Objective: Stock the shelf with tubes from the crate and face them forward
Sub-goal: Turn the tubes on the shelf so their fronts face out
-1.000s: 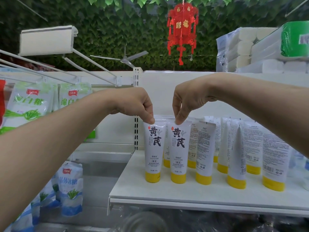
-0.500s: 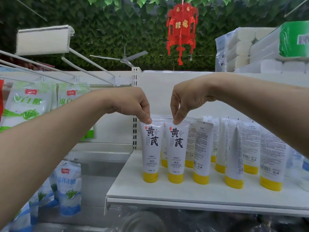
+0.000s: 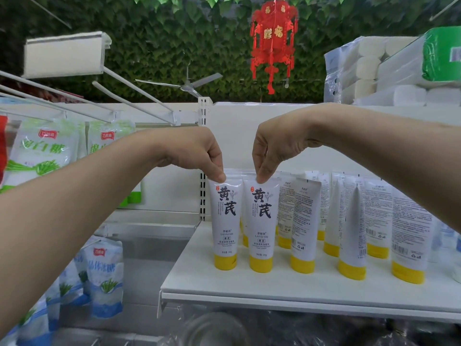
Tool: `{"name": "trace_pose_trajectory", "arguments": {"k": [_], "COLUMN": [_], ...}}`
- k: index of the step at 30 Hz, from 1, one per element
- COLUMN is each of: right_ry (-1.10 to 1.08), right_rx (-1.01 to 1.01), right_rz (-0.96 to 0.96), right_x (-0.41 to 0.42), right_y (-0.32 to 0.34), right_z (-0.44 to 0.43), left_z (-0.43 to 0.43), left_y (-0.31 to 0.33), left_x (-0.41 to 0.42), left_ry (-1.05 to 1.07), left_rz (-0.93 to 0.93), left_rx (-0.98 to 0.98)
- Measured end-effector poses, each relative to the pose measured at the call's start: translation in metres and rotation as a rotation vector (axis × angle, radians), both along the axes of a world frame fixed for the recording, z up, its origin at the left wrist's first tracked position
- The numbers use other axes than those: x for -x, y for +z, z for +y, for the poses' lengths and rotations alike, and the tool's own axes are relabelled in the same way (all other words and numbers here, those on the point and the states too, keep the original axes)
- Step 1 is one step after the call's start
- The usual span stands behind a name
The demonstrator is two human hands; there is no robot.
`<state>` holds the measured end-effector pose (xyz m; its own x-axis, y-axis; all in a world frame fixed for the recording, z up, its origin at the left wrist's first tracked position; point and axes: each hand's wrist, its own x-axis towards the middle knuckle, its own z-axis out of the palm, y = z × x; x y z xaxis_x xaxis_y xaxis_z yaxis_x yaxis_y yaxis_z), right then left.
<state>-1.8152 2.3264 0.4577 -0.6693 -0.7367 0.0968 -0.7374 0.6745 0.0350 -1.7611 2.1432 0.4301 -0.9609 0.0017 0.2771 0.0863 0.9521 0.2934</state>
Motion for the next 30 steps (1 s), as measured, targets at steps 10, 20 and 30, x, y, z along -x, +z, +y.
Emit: {"name": "trace_pose_trajectory", "arguments": {"k": [10, 20, 30], "right_ry": [-0.010, -0.014, -0.022], "right_rx": [-0.006, -0.035, -0.060], "right_rz": [-0.003, -0.013, -0.031], "right_x": [0.0019, 0.0047, 0.0024], "right_y": [0.0001, 0.0034, 0.0030], "right_z": [0.0001, -0.0013, -0.0039], "left_z": [-0.0024, -0.0038, -0.0033], "left_y": [0.0000, -0.0002, 0.0014], "left_x": [0.0010, -0.0012, -0.0061], "left_ry": [0.000, -0.009, 0.032], "left_rz": [0.000, -0.009, -0.076], "left_rx": [-0.007, -0.015, -0.022]}}
